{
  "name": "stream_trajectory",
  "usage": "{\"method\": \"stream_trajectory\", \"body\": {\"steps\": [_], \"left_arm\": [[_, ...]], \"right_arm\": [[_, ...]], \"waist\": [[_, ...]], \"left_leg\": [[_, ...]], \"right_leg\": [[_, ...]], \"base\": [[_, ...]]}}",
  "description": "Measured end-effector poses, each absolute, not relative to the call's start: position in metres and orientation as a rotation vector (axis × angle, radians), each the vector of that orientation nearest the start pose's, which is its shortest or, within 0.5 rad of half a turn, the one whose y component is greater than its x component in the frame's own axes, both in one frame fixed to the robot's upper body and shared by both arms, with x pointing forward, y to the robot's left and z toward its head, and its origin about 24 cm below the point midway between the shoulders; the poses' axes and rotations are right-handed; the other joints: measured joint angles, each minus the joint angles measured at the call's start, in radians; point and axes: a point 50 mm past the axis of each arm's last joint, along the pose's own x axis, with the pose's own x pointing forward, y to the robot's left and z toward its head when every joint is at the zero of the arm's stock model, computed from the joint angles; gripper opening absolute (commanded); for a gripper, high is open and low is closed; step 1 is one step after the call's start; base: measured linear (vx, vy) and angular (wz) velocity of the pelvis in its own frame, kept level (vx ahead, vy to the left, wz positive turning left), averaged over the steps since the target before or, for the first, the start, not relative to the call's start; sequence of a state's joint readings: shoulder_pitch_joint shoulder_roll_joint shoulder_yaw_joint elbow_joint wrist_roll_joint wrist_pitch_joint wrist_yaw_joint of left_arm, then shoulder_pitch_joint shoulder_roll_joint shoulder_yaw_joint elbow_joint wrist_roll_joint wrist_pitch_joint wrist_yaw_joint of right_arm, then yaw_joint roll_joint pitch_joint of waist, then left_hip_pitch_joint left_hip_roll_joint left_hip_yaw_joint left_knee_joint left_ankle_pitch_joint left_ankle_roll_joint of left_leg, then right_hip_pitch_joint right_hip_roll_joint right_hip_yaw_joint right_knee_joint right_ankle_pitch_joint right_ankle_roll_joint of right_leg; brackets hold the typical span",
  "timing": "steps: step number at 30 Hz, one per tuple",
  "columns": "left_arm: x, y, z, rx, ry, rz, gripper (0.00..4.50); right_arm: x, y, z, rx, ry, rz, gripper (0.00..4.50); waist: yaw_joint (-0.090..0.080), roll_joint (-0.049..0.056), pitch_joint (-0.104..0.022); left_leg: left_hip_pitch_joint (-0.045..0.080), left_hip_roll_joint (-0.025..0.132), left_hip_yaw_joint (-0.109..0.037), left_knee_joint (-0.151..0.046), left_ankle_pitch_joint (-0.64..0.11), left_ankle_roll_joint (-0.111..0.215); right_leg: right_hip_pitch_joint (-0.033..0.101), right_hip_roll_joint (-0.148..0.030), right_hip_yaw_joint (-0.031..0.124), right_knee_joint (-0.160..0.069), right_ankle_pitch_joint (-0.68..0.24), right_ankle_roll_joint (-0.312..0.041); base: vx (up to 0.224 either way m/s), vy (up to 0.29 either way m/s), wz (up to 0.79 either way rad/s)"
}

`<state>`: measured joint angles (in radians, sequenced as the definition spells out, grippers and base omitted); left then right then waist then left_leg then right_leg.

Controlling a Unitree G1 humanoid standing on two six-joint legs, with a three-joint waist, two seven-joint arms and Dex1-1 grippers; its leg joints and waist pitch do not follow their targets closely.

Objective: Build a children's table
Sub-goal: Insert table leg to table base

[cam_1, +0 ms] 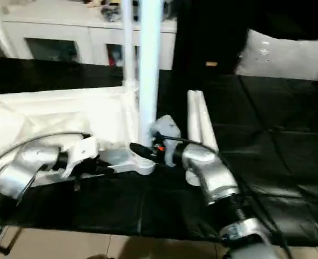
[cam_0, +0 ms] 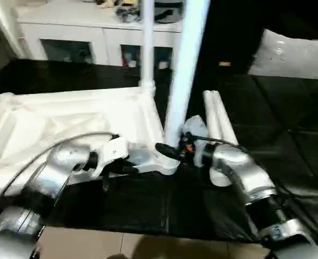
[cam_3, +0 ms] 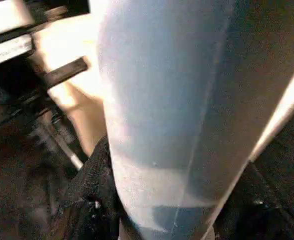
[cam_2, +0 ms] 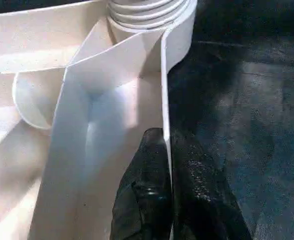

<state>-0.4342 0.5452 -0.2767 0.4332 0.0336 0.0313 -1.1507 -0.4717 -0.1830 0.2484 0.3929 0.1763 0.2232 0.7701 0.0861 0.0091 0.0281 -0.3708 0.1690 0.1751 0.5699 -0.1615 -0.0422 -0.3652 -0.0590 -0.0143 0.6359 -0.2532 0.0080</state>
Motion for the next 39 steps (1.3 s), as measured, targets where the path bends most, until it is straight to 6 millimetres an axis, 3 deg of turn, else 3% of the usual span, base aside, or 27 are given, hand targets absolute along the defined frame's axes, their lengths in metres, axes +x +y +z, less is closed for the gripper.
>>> {"method": "stream_trajectory", "body": {"steps": [4,9,16,21,22,23,26,27,32,33,39], "left_arm": [[0.275,0.178,0.046,0.505,0.481,-1.132,0.00],[0.260,0.161,0.048,0.435,0.511,-1.026,0.00],[0.259,0.152,0.050,0.430,0.523,-0.966,0.00],[0.258,0.153,0.052,0.467,0.528,-0.960,0.00],[0.259,0.154,0.052,0.474,0.529,-0.958,0.00],[0.259,0.154,0.053,0.485,0.526,-0.957,0.00],[0.258,0.152,0.053,0.507,0.502,-0.982,0.00],[0.259,0.153,0.054,0.514,0.496,-0.983,0.00],[0.264,0.153,0.057,0.523,0.482,-1.007,0.00],[0.265,0.155,0.058,0.526,0.479,-1.016,0.00],[0.273,0.158,0.060,0.547,0.456,-1.046,0.00]], "right_arm": [[0.310,-0.077,0.053,-0.064,0.239,0.997,1.89],[0.313,-0.076,0.055,-0.065,0.233,0.959,1.89],[0.316,-0.077,0.056,-0.059,0.227,0.922,1.89],[0.318,-0.076,0.056,-0.003,0.238,0.905,1.89],[0.319,-0.075,0.056,0.001,0.241,0.906,2.45],[0.320,-0.074,0.056,0.004,0.242,0.907,2.59],[0.319,-0.074,0.044,0.047,0.291,0.881,2.63],[0.320,-0.074,0.046,0.044,0.286,0.883,2.97],[0.317,-0.075,0.038,0.061,0.317,0.873,3.24],[0.316,-0.076,0.037,0.063,0.314,0.872,3.52],[0.309,-0.088,0.030,0.042,0.339,0.872,3.97]], "waist": [[-0.012,0.000,0.000],[-0.007,-0.002,0.000],[0.001,-0.004,0.000],[-0.006,-0.003,0.001],[-0.009,-0.003,0.001],[-0.011,-0.003,0.001],[-0.004,-0.002,0.002],[0.001,-0.003,0.002],[0.007,0.002,0.005],[0.009,0.004,0.006],[0.022,0.008,0.008]], "left_leg": [[0.003,0.000,0.000,-0.003,-0.001,-0.001],[0.003,0.000,0.000,-0.006,-0.002,-0.003],[0.003,0.000,0.000,-0.013,-0.002,-0.003],[0.003,0.000,0.000,-0.014,-0.002,-0.003],[0.003,0.000,0.000,-0.014,-0.002,-0.003],[0.003,0.000,0.000,-0.014,-0.002,-0.003],[0.001,0.001,0.000,-0.014,-0.002,-0.003],[-0.001,0.000,0.000,-0.014,-0.002,-0.003],[-0.008,0.001,0.000,-0.014,-0.001,-0.005],[-0.013,0.001,0.000,-0.014,0.000,-0.005],[-0.021,0.002,0.000,-0.012,0.000,-0.006]], "right_leg": [[-0.001,0.000,0.000,-0.007,0.001,-0.001],[-0.002,0.000,0.000,-0.010,0.001,-0.001],[-0.002,0.001,0.000,-0.015,0.001,-0.001],[-0.001,0.002,0.000,-0.021,0.003,0.000],[-0.001,0.003,0.000,-0.021,0.004,0.000],[-0.001,0.003,0.000,-0.021,0.004,0.000],[-0.001,0.003,0.000,-0.022,0.004,-0.001],[0.000,0.002,0.000,-0.023,0.008,-0.006],[-0.003,0.003,-0.002,-0.023,0.009,-0.006],[-0.008,0.003,-0.002,-0.023,0.009,-0.005],[-0.014,0.003,-0.003,-0.023,0.011,-0.002]], "base": [[0.000,0.000,0.00],[0.000,0.000,0.00],[0.000,0.000,0.00],[0.000,0.000,0.00],[0.000,0.000,0.00],[0.000,0.000,0.00],[0.000,0.000,0.00],[0.000,0.000,0.00],[0.000,0.000,0.00],[0.000,0.000,0.00],[0.000,0.000,0.00]]}}
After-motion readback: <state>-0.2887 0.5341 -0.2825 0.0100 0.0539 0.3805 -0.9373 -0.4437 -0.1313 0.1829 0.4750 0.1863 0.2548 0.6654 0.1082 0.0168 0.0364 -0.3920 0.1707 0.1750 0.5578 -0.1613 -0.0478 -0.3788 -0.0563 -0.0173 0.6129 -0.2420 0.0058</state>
